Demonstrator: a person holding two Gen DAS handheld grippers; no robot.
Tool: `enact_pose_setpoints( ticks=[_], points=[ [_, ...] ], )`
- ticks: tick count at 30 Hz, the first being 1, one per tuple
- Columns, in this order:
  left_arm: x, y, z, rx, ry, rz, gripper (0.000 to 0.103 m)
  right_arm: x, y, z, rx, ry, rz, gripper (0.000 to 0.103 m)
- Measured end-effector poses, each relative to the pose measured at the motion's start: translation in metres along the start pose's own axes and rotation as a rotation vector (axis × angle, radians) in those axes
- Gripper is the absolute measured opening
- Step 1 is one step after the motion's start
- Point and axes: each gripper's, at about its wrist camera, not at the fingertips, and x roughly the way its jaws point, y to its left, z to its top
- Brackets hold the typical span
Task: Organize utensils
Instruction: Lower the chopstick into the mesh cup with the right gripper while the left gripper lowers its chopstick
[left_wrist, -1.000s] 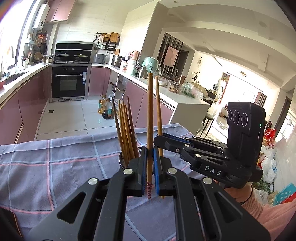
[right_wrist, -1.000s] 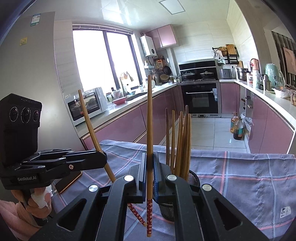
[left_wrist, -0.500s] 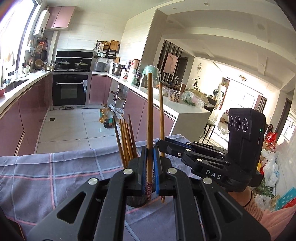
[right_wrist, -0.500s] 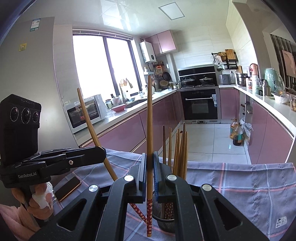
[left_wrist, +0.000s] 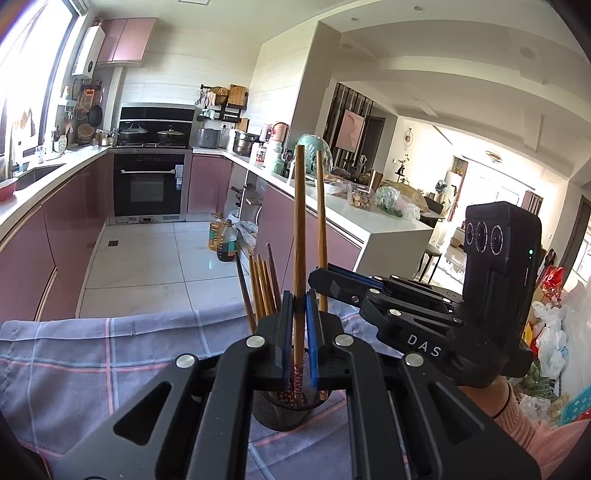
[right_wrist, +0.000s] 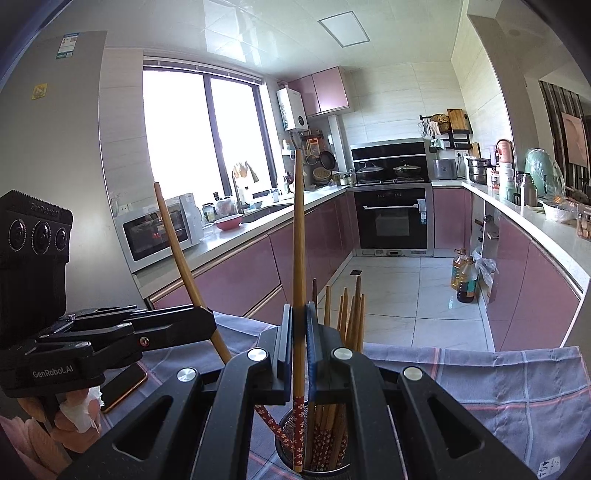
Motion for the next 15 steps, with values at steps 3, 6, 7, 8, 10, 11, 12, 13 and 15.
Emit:
enact_pose_setpoints(
  ticks=[3, 6, 7, 8, 10, 11, 12, 13, 15],
  points=[
    [0.003, -0.002, -0.002, 0.005, 0.006, 0.017, 0.008, 0.004, -0.001, 0.0, 0.007, 0.003, -0.004, 0.006],
    [0.005, -0.004, -0.005, 0.003, 0.018, 0.022, 0.008, 0.008, -0.003, -0.002, 0.015, 0.008, -0.012, 0.006],
    [0.007, -0.005, -0.006, 0.003, 0.021, 0.023, 0.008, 0.01, -0.006, -0.002, 0.017, 0.01, -0.015, 0.006],
    [0.008, -0.006, -0.007, 0.002, 0.024, 0.023, 0.008, 0.011, -0.006, -0.002, 0.018, 0.012, -0.019, 0.006],
    [0.01, -0.007, -0.007, 0.0, 0.029, 0.023, 0.008, 0.014, -0.007, -0.002, 0.017, 0.013, -0.029, 0.006],
    [0.01, -0.007, -0.008, 0.0, 0.032, 0.024, 0.008, 0.015, -0.008, -0.002, 0.018, 0.013, -0.032, 0.006],
    [0.011, -0.007, -0.007, 0.0, 0.034, 0.025, 0.008, 0.017, -0.007, -0.002, 0.018, 0.015, -0.034, 0.006],
    [0.013, -0.007, -0.006, 0.0, 0.036, 0.027, 0.008, 0.017, -0.007, -0.003, 0.018, 0.016, -0.034, 0.006],
    [0.014, -0.008, -0.006, 0.002, 0.041, 0.027, 0.008, 0.02, -0.007, -0.004, 0.019, 0.019, -0.038, 0.006]
  ],
)
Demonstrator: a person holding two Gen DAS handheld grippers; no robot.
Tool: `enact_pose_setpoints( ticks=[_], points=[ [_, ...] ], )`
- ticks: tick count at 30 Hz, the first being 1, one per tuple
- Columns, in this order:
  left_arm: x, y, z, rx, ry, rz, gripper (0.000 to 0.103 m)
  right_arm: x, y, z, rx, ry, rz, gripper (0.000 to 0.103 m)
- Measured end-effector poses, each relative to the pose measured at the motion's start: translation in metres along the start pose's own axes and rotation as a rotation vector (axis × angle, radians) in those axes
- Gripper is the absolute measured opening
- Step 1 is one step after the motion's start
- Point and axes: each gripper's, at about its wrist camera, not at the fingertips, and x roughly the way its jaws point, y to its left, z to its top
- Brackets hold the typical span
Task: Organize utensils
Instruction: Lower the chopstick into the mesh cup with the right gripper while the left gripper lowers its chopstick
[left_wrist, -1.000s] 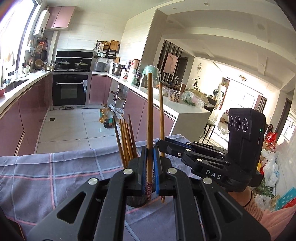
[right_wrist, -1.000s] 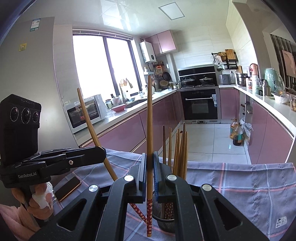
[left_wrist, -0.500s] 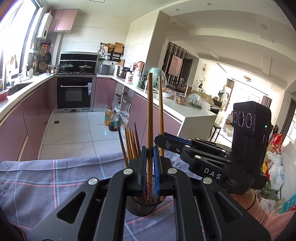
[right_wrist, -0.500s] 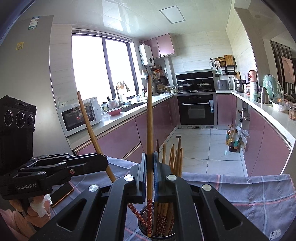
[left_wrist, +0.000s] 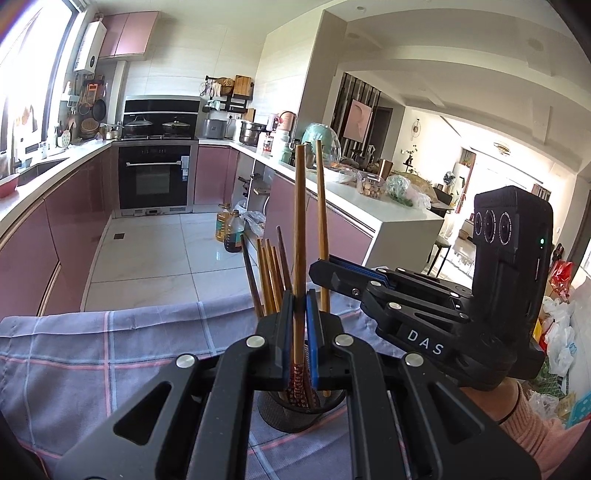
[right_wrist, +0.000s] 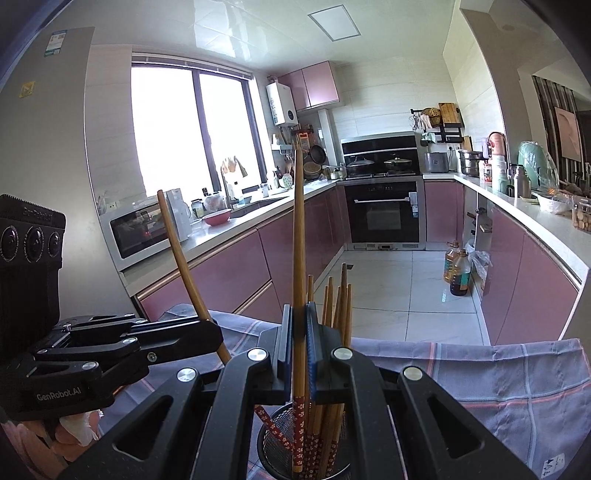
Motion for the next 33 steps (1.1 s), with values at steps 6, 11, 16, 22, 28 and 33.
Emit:
enact_pose_setpoints(
  ticks=[6, 11, 16, 22, 28, 33],
  points=[
    [0.003, -0.001, 0.004, 0.0, 0.015, 0.001, 0.008, 0.004, 0.0, -0.003, 0.004, 0.006, -0.008, 0.006],
    [0.004, -0.002, 0.009, 0.001, 0.024, 0.009, 0.008, 0.006, -0.003, -0.005, 0.013, 0.01, -0.014, 0.006],
    [0.006, -0.003, 0.009, 0.004, 0.036, 0.014, 0.008, 0.009, -0.005, -0.007, 0.023, 0.017, -0.022, 0.006],
    [0.009, -0.005, 0.008, 0.003, 0.051, 0.021, 0.008, 0.012, -0.007, -0.011, 0.035, 0.028, -0.027, 0.006],
    [0.012, -0.004, 0.01, 0.009, 0.066, 0.022, 0.008, 0.016, -0.008, -0.015, 0.042, 0.039, -0.025, 0.006],
    [0.017, -0.005, 0.009, 0.023, 0.086, 0.016, 0.008, 0.02, -0.012, -0.022, 0.051, 0.059, -0.025, 0.006]
  ],
)
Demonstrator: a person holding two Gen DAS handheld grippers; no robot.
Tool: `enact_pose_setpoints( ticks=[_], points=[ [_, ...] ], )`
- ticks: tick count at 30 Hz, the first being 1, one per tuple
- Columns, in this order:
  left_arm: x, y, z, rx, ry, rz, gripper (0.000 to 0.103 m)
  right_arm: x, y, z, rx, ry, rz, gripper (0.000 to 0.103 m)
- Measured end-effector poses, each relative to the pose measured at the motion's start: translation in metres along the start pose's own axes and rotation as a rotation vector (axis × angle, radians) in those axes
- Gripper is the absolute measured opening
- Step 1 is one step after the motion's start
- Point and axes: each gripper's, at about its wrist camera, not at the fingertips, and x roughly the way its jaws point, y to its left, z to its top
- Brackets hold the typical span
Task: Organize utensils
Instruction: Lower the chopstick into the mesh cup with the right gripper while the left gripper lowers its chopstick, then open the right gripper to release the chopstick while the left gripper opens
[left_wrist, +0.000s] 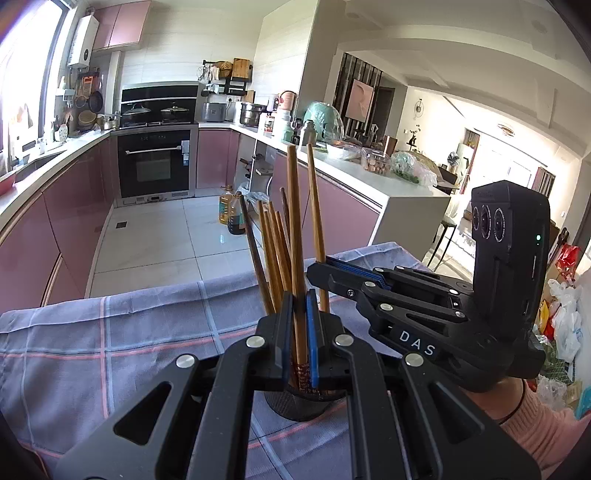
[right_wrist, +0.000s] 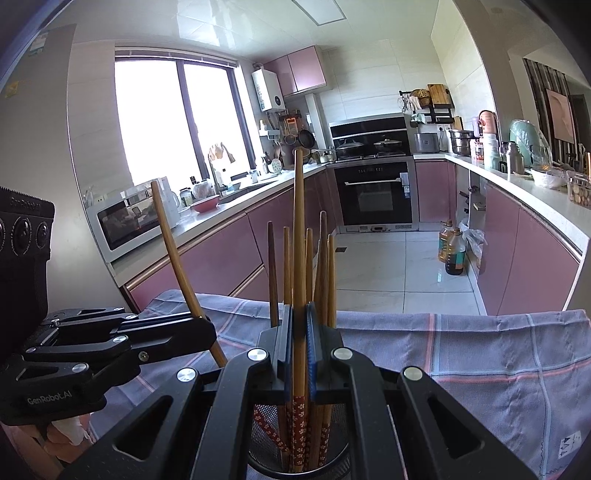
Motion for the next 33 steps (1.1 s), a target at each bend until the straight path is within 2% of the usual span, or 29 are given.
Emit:
enact_pose_setpoints(
  ticks=[13, 33],
  points=[
    [0.025, 0.006, -0.013, 0.008, 0.066, -0.005, 0.008, 0.009, -0.002, -0.019, 0.007, 0.07, -0.001, 0.006],
    [0.051, 0.018, -0.022, -0.001, 0.088, 0.017, 0.009, 0.011, -0.008, -0.02, 0.028, 0.082, -0.002, 0.007]
  ],
)
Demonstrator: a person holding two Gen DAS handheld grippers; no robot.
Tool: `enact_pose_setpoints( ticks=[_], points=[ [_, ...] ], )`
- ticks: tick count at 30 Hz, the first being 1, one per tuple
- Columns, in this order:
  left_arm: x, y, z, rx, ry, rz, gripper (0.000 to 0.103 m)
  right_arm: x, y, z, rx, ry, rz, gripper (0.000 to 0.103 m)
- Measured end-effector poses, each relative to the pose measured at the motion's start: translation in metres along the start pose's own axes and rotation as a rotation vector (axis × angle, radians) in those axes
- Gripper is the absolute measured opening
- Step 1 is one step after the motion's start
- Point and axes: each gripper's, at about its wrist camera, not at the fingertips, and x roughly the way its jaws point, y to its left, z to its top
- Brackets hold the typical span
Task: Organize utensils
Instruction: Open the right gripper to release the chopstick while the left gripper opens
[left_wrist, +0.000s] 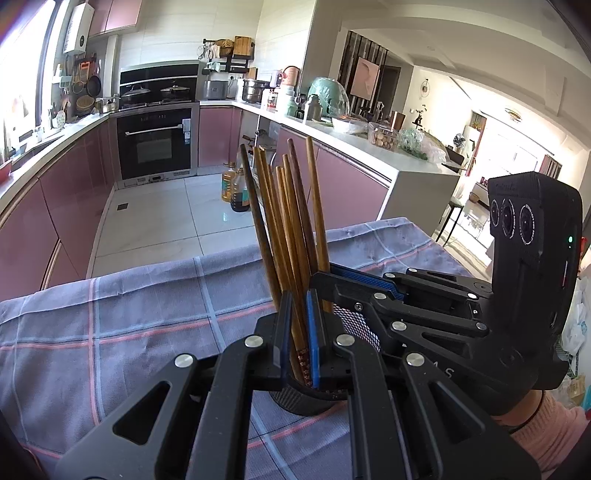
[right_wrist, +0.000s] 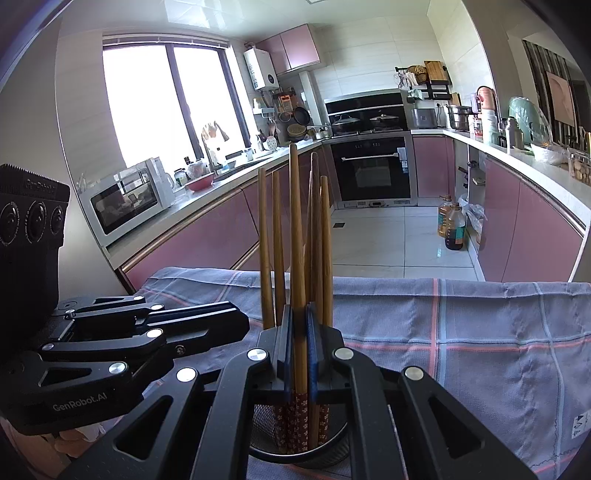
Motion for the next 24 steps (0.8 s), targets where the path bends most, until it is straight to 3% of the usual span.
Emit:
enact_pose_setpoints(
  ticks=[7, 9, 15, 22, 24],
  points=[
    [-0.002, 0.001, -0.006, 0.0, -0.014, 0.019, 0.011, -0.003, 0.001, 0.0, 0.0, -0.003, 0.003, 0.007],
    [-0.005, 0.002, -0.008, -0.003, -0.023, 0.027, 0.017, -0.005, 0.002, -0.001, -0.006, -0.008, 0.002, 0.008],
    [-0.019, 0.007, -0.02, -0.021, -0.067, 0.068, 0.04, -0.015, 0.006, -0.004, -0.021, -0.032, -0.019, 0.024],
    [-0.039, 0.013, -0.035, -0.035, -0.125, 0.146, 0.057, -0.024, 0.013, -0.013, -0.053, -0.049, -0.044, 0.042],
    [-0.046, 0.015, -0.039, -0.041, -0.143, 0.163, 0.066, -0.027, 0.016, -0.016, -0.06, -0.053, -0.053, 0.046]
  ],
)
